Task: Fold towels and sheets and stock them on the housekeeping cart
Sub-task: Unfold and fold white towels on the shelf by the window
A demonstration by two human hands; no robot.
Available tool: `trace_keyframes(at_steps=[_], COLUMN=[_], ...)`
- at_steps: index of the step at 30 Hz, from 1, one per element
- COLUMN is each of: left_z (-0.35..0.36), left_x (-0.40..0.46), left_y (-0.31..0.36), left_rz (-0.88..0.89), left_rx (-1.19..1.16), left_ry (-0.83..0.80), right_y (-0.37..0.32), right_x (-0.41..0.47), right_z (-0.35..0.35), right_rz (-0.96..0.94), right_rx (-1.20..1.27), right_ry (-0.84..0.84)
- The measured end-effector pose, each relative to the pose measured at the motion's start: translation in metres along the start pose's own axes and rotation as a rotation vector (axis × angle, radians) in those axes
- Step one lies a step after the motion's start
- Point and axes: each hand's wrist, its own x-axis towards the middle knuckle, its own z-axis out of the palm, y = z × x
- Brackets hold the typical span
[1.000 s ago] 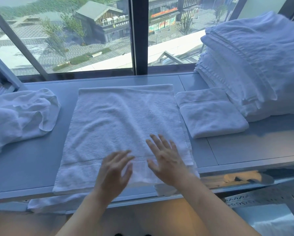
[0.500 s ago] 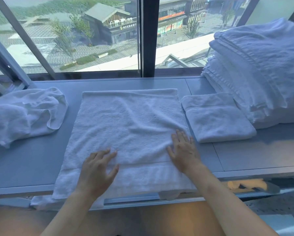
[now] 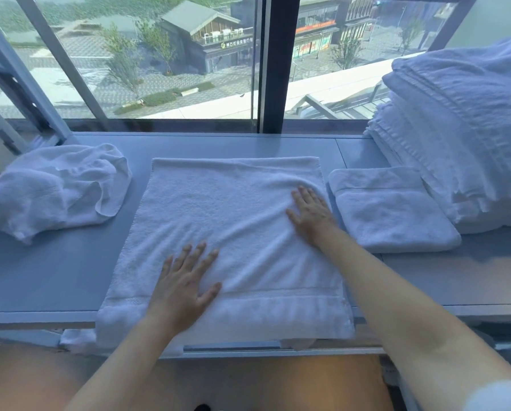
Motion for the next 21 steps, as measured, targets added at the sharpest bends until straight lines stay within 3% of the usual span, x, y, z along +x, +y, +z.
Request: trace_keyframes(at_steps=[4, 10, 18, 21], left_z=[-0.015, 0.0, 0.016, 0.015], left_x=[0.018, 0.076, 0.073, 0.073], left_y=[0.02, 0.036, 0.021, 0.021], left_rz=[-0.039, -0.037, -0.037, -0.037], left_rx=[-0.111, 0.001, 0.007, 0.006], left_ry=[0.206, 0.015, 0.038, 0.04], right_y=[-0.034, -0.076, -0.003, 0.004], right_x=[-0.01, 0.007, 0.067, 0.072], right_z=[0.012, 0.016, -0.034, -0.038], right_rz=[-0.091, -0.258, 0.044, 0.072], right_rx=[0.003, 0.075, -0.019, 0.008], right_ry=[0.107, -0.056, -0.073, -0.099])
